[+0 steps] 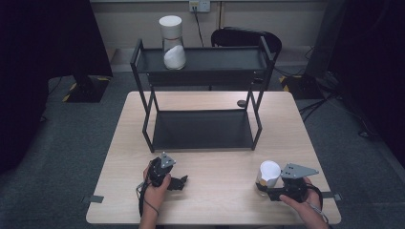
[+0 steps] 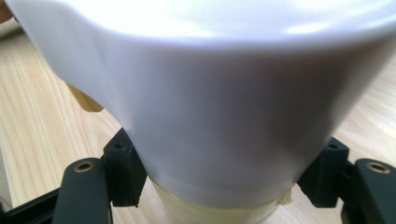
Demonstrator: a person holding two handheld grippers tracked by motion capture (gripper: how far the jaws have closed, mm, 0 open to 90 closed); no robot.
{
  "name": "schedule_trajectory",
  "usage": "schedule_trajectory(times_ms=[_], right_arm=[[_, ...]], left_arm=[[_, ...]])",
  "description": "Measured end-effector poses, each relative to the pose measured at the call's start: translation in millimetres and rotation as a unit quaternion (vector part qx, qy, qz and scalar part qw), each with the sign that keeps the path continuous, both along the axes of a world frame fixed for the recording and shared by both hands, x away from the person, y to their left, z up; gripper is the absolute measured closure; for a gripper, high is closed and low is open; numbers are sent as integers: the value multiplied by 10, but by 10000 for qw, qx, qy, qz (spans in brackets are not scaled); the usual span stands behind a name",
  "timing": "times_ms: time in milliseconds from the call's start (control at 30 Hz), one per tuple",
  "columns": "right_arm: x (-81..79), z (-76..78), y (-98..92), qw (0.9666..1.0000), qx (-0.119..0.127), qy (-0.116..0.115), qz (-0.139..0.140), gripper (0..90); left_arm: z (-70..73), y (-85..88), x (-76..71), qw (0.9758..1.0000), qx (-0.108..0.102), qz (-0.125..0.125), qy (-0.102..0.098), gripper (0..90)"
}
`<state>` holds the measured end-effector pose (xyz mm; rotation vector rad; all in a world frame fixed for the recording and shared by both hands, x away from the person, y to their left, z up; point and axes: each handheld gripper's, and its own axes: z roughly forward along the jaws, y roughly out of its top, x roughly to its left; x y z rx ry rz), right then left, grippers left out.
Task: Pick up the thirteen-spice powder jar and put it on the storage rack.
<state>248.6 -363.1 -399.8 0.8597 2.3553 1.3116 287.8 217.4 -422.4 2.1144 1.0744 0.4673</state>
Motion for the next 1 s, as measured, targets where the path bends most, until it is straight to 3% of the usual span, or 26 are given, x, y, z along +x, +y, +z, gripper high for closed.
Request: schedule_trajectory(times_ms=[167, 333, 667, 1000], right_arm=[[100, 81, 88, 9999, 65, 27, 72, 298], [183, 158, 260, 9998, -108, -76, 117, 299], [422, 293, 559, 9996, -132, -11, 240, 299], [632, 409, 783, 9998, -26, 51, 188, 300]], left_arm=[[0, 0, 0, 10000, -2, 1, 0, 0], [0, 0, 0, 10000, -2, -1, 1, 0], [0, 0, 0, 10000, 2, 0, -1, 0], [0, -1, -2, 10000, 0, 3, -2, 0]])
